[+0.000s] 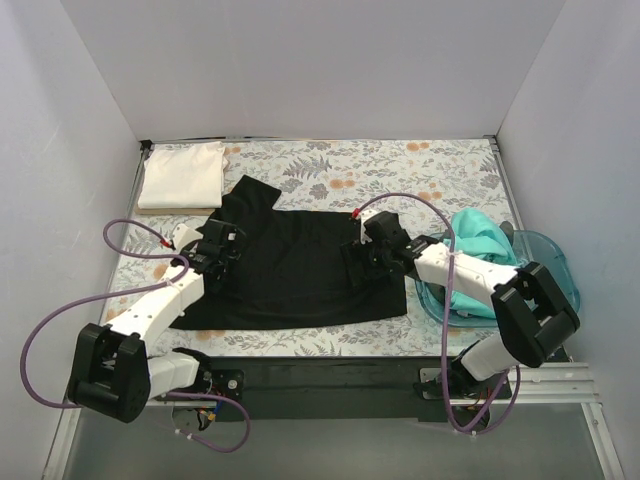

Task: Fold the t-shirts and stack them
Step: Fold the tshirt

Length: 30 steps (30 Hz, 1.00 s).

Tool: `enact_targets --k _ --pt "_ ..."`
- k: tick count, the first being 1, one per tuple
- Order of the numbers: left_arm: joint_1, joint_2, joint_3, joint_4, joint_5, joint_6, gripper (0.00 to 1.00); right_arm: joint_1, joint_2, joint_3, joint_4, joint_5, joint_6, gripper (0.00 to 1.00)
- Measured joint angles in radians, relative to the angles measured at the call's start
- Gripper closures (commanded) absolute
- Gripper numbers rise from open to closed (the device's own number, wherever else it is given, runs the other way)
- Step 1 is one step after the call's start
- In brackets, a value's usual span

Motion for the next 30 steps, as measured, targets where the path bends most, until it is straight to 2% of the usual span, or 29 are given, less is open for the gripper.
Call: enact_targets --k 4,10,15,18,25,30 --pt "0.0 0.017 0.002 0.008 0.001 0.016 0.02 0.0 -0.098 -0.021 -0.001 0.017 0.01 0.02" --pt "0.0 -0.024 0.002 -0.07 0.001 0.01 0.02 0.0 -0.277 -0.092 0.012 -0.019 0.024 0.02" --pt "0.0 -0.127 -0.041 -0.118 0.004 -0.005 0.02 0.0 -0.311 -0.177 0.011 -0.055 0.024 0.02" --pt "0.0 -0.135 -0.076 -0.124 0.006 -0.008 0.02 0.0 -0.314 -0.206 0.003 -0.064 0.024 0.02" --pt "0.0 0.002 -0.085 -0.068 0.009 -0.003 0.02 0.0 -0.366 -0.224 -0.002 -0.066 0.023 0.02" --pt "0.0 0.126 -0.033 -0.024 0.011 0.013 0.02 0.0 -0.407 -0.234 0.002 -0.059 0.022 0.02"
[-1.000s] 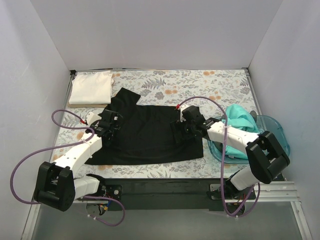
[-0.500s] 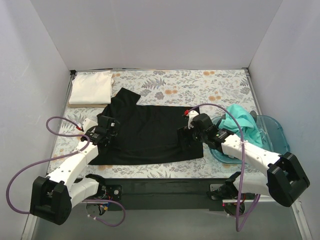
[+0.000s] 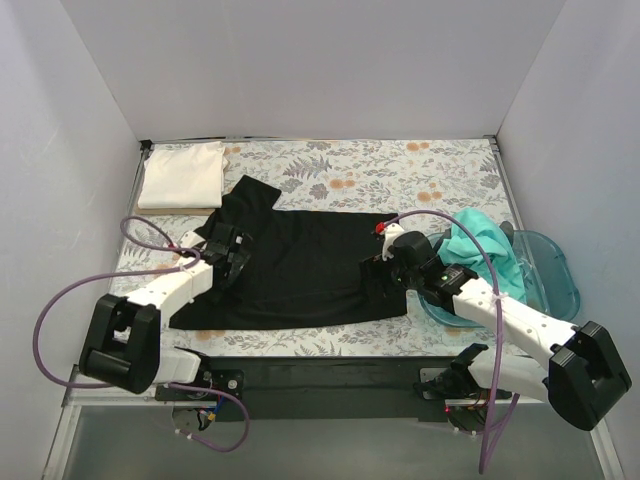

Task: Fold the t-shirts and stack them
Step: Fold the tshirt

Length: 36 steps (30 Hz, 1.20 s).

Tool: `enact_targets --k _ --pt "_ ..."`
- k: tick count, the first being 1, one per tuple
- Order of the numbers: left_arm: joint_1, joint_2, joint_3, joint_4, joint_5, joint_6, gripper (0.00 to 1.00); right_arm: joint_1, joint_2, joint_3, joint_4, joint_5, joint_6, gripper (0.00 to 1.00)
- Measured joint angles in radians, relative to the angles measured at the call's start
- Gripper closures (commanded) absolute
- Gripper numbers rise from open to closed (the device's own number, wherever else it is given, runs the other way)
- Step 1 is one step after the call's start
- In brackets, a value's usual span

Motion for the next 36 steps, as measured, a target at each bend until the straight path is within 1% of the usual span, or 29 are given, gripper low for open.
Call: enact_targets --k 9,15,19,24,27,31,33,36 --pt "0.0 0.186 0.167 0.077 0.011 0.046 0.02 0.0 -0.017 -0.012 -0.006 0.029 0.0 0.02" --pt "0.0 0.269 0.237 0.106 0.047 0.095 0.02 0.0 -0.021 -0.012 -0.008 0.056 0.0 0.02" --pt "-0.001 0.294 0.259 0.113 0.07 0.131 0.02 0.0 -0.021 -0.012 -0.01 0.08 0.0 0.02" --pt "-0.002 0.281 0.278 0.11 0.075 0.185 0.02 -0.002 -0.022 -0.012 -0.013 0.108 0.0 0.02" --pt "-0.002 0.268 0.314 0.107 0.064 0.216 0.02 -0.002 -0.022 -0.011 -0.013 0.128 0.0 0.02" --pt "-0.002 0.301 0.461 0.094 0.029 0.274 0.02 -0.004 -0.022 -0.008 -0.017 0.159 0.0 0.02" --pt "-0.002 0.358 0.565 0.09 -0.006 0.298 0.02 -0.005 -0.022 -0.004 -0.024 0.17 -0.001 0.02" --pt "-0.002 0.494 0.743 0.09 -0.067 0.347 0.02 -0.006 -0.022 -0.002 -0.027 0.188 -0.003 0.02"
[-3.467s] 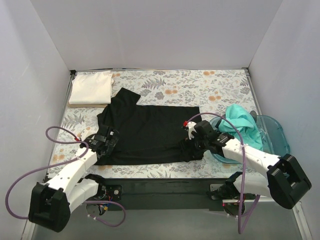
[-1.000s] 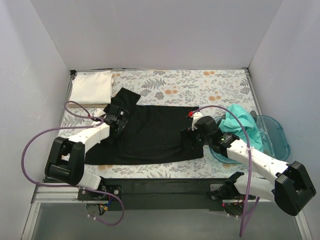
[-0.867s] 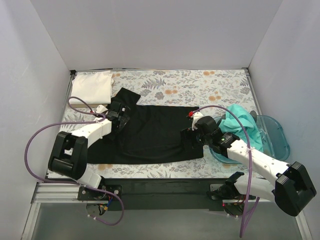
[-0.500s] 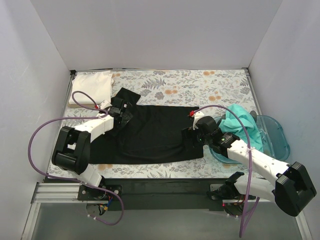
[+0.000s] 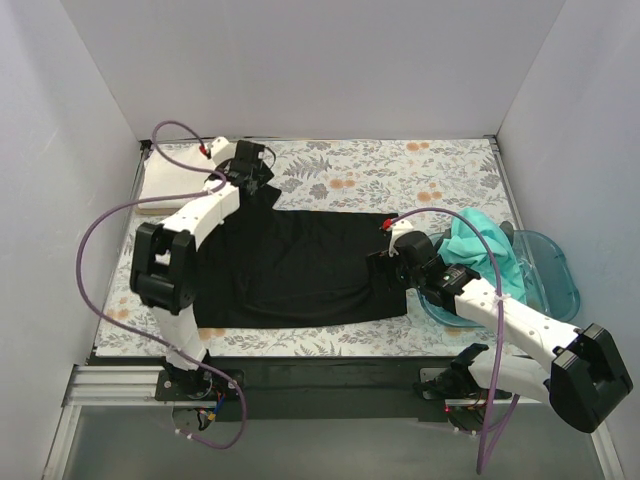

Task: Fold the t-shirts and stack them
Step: Fold the tshirt

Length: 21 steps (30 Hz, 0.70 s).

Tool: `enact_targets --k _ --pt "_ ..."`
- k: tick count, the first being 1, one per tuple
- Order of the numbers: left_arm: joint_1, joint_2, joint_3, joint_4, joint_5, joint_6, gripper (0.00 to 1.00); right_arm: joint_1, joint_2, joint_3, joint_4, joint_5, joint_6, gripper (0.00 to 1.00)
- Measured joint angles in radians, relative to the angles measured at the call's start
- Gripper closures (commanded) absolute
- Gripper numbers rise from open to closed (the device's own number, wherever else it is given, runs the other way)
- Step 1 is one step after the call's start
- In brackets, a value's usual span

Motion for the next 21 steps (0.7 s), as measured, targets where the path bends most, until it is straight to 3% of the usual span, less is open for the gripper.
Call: enact_targets --k 10,14,21 --pt "0.07 0.602 0.654 -0.091 -0.061 0.138 0.08 -0.008 0.023 0.0 -0.003 0.034 -0.007 0.02" --pt "0.099 0.708 0.755 -0.101 -0.054 0.188 0.13 -0.013 0.048 0.0 -0.002 0.034 -0.016 0.02" --pt "0.109 0.737 0.794 -0.052 -0.04 0.269 0.23 -0.014 0.084 0.005 -0.003 0.029 -0.021 0.02"
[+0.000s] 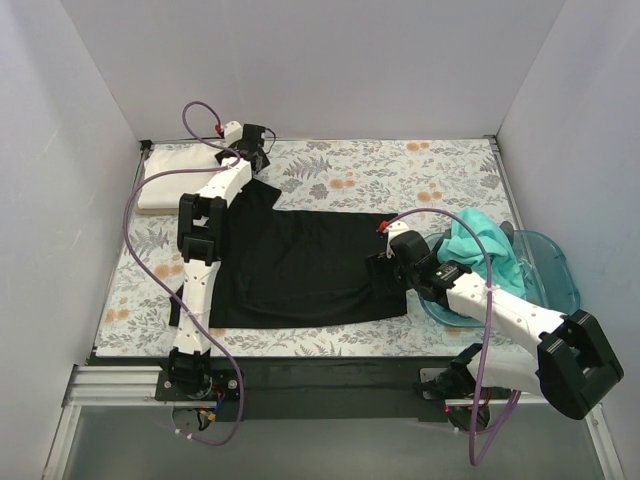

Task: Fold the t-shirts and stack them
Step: Fold the tshirt

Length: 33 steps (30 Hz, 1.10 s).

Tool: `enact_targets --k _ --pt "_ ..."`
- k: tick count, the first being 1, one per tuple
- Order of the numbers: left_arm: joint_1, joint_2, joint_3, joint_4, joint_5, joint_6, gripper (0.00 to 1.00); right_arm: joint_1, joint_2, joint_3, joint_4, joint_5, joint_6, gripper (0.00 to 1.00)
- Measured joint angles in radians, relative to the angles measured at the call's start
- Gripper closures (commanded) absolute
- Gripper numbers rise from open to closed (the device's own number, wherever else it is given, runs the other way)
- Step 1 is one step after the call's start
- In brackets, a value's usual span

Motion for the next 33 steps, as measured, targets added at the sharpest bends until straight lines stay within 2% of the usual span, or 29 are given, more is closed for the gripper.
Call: enact_targets --k 7,14,15,17,29,33 --pt "-0.006 0.04 0.027 0.025 0.009 0.042 0.39 0.0 0.002 0.0 0.0 -0.003 0.0 0.02" --pt "-0.009 0.043 0.026 0.014 0.005 0.055 0.74 -0.001 0.002 0.0 0.0 -0.003 0.0 0.02" --pt "-0.009 0.042 0.026 0.011 0.005 0.055 0.86 -0.001 0.002 0.0 0.0 -0.003 0.0 0.02" --pt "-0.009 0.042 0.024 0.005 0.008 0.055 0.98 -0.002 0.0 0.0 0.0 -0.003 0.0 0.02" --pt "-0.013 -0.015 -0.066 0.016 0.024 0.06 1.0 -0.005 -0.042 0.003 -0.002 0.016 0.007 0.02" --pt "-0.026 -0.068 -0.139 -0.002 0.028 0.057 1.0 -0.006 -0.008 0.063 -0.022 0.038 0.022 0.02"
